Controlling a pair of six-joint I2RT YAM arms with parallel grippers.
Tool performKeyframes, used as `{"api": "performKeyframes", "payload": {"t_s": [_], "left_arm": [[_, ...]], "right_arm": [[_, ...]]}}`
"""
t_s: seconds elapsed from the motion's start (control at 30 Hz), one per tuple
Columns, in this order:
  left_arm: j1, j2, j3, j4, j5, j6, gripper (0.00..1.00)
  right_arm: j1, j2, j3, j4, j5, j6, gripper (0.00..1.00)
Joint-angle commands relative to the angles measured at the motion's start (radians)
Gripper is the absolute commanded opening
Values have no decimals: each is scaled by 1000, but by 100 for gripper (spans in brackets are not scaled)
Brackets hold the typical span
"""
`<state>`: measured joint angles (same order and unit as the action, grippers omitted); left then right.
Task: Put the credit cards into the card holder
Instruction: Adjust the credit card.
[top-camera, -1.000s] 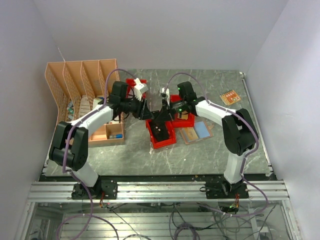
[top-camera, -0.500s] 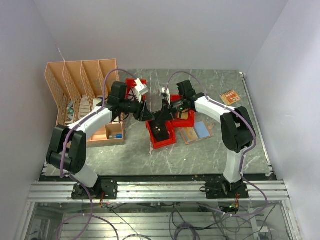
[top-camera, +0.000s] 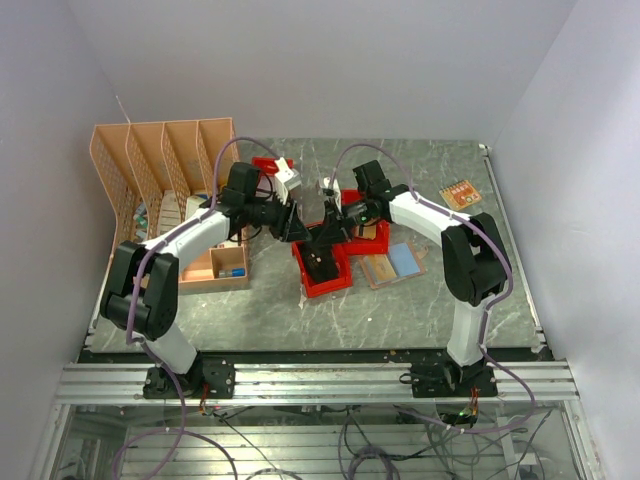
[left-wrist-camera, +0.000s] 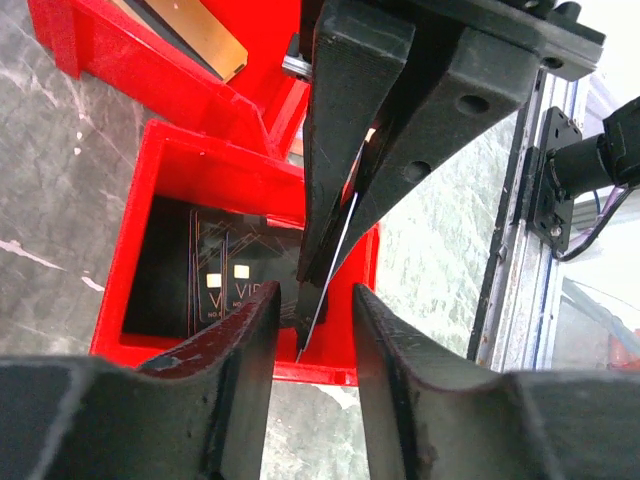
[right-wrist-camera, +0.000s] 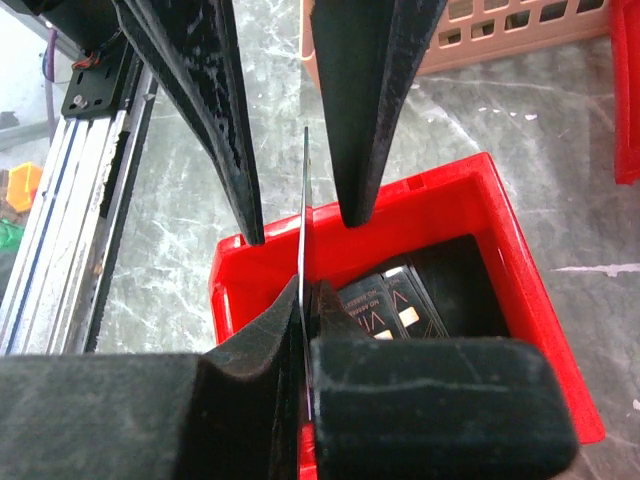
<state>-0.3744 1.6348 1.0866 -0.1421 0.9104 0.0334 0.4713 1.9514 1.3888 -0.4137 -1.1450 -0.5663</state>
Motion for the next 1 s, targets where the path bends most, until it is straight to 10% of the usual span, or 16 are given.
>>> {"api": "performKeyframes", "payload": {"t_s": [0.0,0.97], "left_arm": [[-9,-15,39,-33,-43,21,49],[69,25,48,12,130,-47,37]], "right_arm": [[4,5,26,-11,-13,-31,0],[6,38,53,-60,-22,-67,0]]}}
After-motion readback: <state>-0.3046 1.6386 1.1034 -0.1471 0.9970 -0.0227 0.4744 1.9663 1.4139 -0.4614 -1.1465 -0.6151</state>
